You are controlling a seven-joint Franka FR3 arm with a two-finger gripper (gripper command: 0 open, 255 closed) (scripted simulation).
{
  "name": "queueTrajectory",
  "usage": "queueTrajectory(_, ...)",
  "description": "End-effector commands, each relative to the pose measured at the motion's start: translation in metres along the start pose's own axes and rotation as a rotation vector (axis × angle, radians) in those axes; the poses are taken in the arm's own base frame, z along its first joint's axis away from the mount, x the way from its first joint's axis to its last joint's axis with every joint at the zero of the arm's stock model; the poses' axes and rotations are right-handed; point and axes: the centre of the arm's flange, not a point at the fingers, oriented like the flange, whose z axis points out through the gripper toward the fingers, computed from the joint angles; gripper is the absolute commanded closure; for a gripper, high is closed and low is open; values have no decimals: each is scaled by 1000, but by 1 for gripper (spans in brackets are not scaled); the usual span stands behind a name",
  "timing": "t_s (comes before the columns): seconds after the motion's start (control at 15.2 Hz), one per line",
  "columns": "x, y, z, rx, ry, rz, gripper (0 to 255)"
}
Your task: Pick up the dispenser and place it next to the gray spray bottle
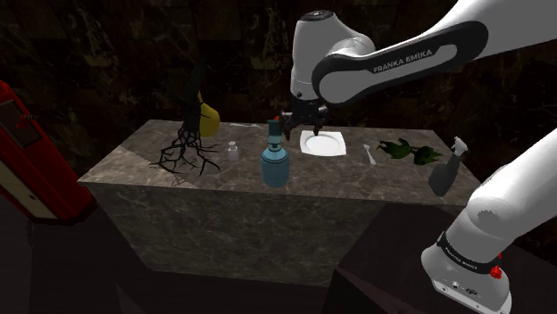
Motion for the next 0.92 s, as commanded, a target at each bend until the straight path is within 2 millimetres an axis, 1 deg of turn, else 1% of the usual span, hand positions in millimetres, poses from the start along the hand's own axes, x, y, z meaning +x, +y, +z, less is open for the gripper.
queueTrajectory(0.0, 14, -20, 14, -7, 16, 63, 0)
queueTrajectory(0.26, 45, -51, 43, -27, 47, 176, 0)
queueTrajectory(0.53, 80, -78, 71, -47, 78, 290, 0)
queueTrajectory(0.59, 84, -81, 74, -49, 82, 304, 0)
queueTrajectory(0.86, 86, -79, 95, -49, 82, 304, 0)
